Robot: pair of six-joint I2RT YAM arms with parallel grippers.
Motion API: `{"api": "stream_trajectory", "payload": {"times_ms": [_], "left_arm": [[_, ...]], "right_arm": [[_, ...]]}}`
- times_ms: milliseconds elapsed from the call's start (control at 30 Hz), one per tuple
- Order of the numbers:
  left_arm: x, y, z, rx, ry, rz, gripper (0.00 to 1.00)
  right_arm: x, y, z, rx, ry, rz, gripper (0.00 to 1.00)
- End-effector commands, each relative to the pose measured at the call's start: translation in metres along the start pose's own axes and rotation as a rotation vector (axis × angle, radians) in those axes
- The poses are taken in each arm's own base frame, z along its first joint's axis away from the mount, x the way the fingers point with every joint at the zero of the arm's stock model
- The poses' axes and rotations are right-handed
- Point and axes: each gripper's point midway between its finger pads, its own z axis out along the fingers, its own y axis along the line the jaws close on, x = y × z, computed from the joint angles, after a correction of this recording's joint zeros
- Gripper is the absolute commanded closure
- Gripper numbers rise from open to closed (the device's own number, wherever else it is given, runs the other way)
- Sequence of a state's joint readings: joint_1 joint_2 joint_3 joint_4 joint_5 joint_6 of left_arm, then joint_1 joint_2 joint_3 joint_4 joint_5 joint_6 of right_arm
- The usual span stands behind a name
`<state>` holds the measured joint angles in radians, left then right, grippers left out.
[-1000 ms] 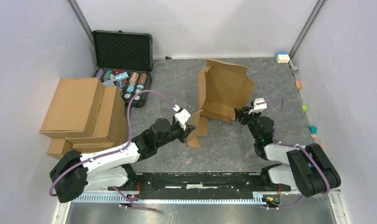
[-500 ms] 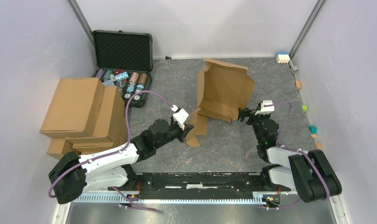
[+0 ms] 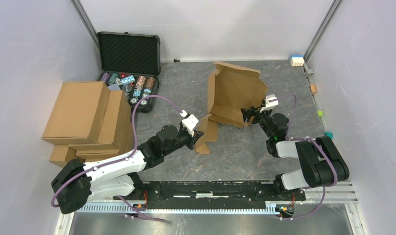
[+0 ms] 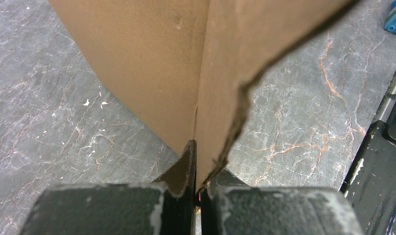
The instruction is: Fold the paper box
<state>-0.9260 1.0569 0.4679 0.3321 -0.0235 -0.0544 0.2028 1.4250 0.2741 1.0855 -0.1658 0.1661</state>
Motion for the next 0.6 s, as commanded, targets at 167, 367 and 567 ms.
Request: {"api": "stream_trajectory", "payload": {"times_ms": [167, 367, 567], "left_arm": [[0.004, -0.008, 0.006, 0.045, 0.031, -0.016, 0.98], [0.004, -0.01, 0.006, 0.058, 0.035, -0.019, 0.98], [-0.002, -0.006, 0.001, 0.04, 0.014, -0.022, 0.98]], "right_arm": [[-0.004, 0.023, 0.016, -0.095, 0.018, -0.127, 0.12], [0.013, 0.025, 0.019, -0.064, 0.104, -0.203, 0.12], [0.031, 0.018, 0.019, -0.025, 0.161, -0.213, 0.02]]}}
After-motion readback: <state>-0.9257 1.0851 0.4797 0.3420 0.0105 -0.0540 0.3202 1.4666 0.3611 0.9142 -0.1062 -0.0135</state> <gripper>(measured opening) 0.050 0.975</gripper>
